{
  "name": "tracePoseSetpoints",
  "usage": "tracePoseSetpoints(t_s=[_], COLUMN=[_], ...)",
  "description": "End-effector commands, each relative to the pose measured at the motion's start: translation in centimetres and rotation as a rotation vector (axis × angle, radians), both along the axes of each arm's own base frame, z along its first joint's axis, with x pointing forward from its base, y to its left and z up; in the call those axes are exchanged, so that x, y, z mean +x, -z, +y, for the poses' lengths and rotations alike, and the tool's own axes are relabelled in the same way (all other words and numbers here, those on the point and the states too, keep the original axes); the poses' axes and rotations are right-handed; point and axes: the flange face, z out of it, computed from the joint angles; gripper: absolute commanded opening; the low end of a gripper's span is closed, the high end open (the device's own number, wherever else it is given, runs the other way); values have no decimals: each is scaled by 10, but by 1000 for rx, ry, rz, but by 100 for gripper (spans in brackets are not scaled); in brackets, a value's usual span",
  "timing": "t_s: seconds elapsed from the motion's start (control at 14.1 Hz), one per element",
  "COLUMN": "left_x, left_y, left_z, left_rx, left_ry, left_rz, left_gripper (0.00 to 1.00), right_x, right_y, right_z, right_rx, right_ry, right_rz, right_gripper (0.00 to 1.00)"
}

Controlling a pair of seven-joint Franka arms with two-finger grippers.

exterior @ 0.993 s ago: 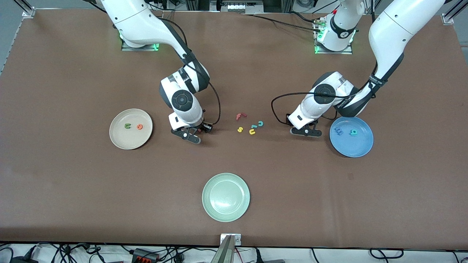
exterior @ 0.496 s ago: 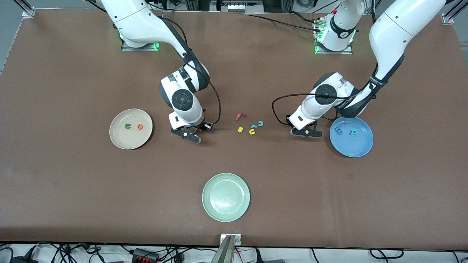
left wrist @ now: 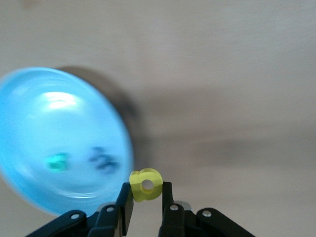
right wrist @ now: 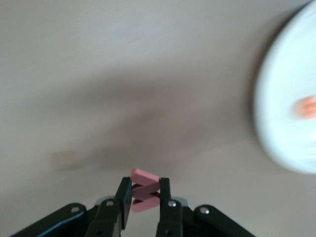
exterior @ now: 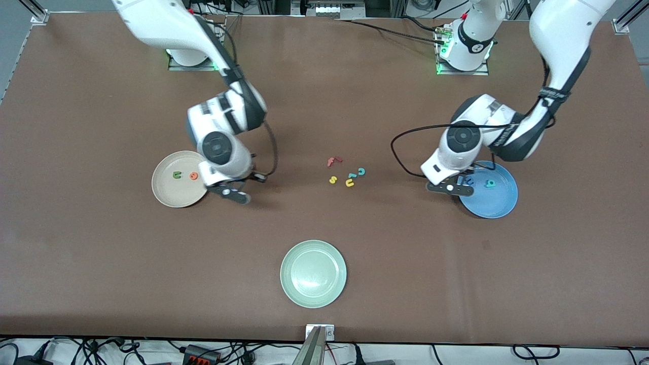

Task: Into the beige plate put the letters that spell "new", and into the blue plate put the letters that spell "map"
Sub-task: 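Drop the pink w on the white plate while the left gripper places yellow d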

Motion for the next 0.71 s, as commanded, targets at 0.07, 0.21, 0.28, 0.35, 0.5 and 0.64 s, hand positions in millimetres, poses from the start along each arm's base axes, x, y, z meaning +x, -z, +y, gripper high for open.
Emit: tracePoseSetpoints(t_s=[0.07,0.21,0.28,0.35,0.5,0.64], left_x=[20,25,26,29,35,40], left_y=[8,22,26,25,19,11], left_z=[82,90,93,95,98,99], left_rx=[-77,-134,-154,-162,-162,-156], left_ry=[136,160,175,194,219,215], left_rz=[50,29,26,22,15,1], left_gripper=[10,19,37,65,100,100], right_x=[-15,-19,-23,-26,-26,-24], right_y=[4,16,22,28,38,48], right_z=[-94,-126,-136,-143,-155,-159], right_rx=[42,65,74,80,83,87], right_ry=[-84,-120,-136,-139,-126,-127], right_rz=[117,151,166,174,171,162], right_gripper=[6,6,7,7,7,9])
